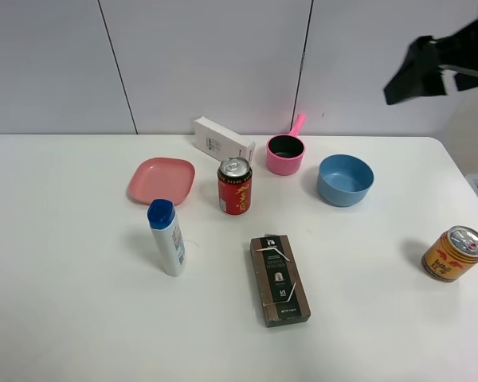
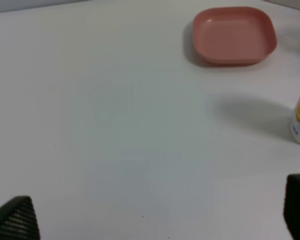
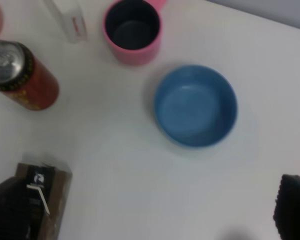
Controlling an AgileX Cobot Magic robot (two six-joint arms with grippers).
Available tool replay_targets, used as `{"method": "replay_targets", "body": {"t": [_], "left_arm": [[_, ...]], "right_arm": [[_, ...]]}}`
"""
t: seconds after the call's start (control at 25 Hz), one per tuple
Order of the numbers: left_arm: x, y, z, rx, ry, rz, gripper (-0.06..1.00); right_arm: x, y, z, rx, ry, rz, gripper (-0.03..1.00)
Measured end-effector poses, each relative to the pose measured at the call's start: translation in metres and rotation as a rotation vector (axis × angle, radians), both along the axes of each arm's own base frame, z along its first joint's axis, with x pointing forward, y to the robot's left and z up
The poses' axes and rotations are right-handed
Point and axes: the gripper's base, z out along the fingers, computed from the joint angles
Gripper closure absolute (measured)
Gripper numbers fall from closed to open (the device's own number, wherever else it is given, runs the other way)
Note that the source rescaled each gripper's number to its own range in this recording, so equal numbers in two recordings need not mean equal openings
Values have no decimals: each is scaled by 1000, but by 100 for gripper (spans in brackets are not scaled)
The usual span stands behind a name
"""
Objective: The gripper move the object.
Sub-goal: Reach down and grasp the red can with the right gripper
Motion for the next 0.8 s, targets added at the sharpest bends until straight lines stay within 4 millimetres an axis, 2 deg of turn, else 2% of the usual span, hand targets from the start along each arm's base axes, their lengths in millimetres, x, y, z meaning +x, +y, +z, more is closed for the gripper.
{"method": "replay_targets", "body": {"t": [0.2,0.36,0.56,0.64,0.8], "left_arm": [[0,0,0,0,0,0,-6],[0,0,0,0,0,0,-6],[0,0,0,0,0,0,-6],[0,0,0,0,0,0,-6],[0,0,0,0,0,0,-6]], "right_arm": [[57,53,-7,-8,38,139,2],[89,96,-22,-27,101,234,2],[110,151,-51,-60,183,348,2],[116,167,-68,-75,224,377,2],[120,188,-97,-102,284,412,2]]}}
